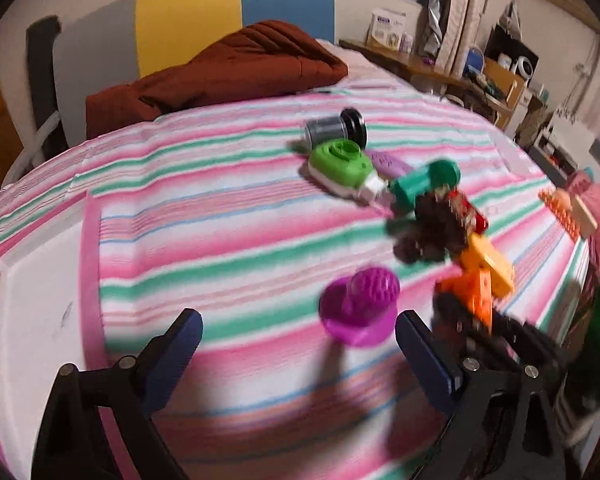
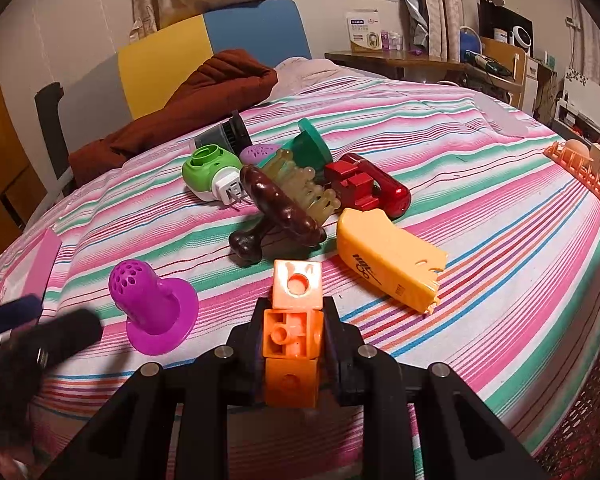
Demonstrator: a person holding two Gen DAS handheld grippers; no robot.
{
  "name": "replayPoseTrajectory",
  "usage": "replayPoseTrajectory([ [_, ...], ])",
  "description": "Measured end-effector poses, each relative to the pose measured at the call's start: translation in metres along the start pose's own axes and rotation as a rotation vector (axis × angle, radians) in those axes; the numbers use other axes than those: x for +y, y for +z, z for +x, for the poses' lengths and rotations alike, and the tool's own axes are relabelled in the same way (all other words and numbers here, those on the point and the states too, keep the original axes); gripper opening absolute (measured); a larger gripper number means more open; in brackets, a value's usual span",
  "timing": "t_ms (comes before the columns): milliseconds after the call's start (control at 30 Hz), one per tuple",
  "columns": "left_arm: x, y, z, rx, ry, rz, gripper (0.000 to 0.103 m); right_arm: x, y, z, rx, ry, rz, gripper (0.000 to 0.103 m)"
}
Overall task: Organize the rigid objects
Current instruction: 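Grasp the orange blocks with the right tool while the left tool grasps the purple suction toy, then carry the purple suction toy into the tray and release it with the left tool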
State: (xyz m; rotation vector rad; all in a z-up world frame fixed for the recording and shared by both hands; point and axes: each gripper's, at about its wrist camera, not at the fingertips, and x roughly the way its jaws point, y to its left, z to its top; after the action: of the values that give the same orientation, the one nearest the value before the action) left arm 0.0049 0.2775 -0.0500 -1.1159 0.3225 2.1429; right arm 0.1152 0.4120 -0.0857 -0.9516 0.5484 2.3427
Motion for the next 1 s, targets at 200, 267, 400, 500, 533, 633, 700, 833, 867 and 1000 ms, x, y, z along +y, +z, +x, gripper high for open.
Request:
replayPoseTrajectory([
  [200, -0.005, 0.007, 0.009, -0.026, -0.088, -0.004, 0.098, 0.001, -0.002, 0.000, -0.013, -0.002, -0.003, 0.023],
  [267, -0.010, 0.006, 0.012, -0.030, -0.110, 0.007, 0.096, 0.001, -0.002, 0.000, -0.016, -0.005, -0.009, 0.023],
  [400, -0.014, 0.005, 0.031, 0.017, -0.091, 0.024, 0.061, 0.000, -0.003, -0.001, -0.016, 0.000, -0.006, 0.023],
  [500, -0.011, 0.003, 0.037, 0.014, -0.087, 0.028, 0.045, 0.000, -0.003, -0.001, -0.015, 0.001, -0.007, 0.023],
  [533, -0.010, 0.003, 0.036, 0.000, -0.080, 0.040, 0.044, 0.000, -0.003, -0.001, -0.016, 0.002, -0.008, 0.023],
  [633, -0.006, 0.000, 0.037, -0.026, -0.083, 0.071, 0.032, 0.001, -0.004, -0.001, -0.021, -0.003, -0.014, 0.023],
  [700, -0.004, -0.003, 0.037, -0.047, -0.081, 0.095, 0.032, 0.001, -0.004, -0.001, -0.025, -0.007, -0.020, 0.023],
  [833, -0.006, -0.013, 0.033, -0.092, -0.060, 0.149, 0.032, 0.001, -0.005, -0.001, -0.029, -0.012, -0.025, 0.023],
  [867, -0.007, -0.013, 0.033, -0.093, -0.057, 0.149, 0.032, 0.002, -0.005, -0.001, -0.031, -0.014, -0.028, 0.023],
  [1000, -0.006, -0.011, 0.035, -0.094, -0.056, 0.146, 0.032, 0.003, -0.006, -0.001, -0.037, -0.023, -0.037, 0.023],
])
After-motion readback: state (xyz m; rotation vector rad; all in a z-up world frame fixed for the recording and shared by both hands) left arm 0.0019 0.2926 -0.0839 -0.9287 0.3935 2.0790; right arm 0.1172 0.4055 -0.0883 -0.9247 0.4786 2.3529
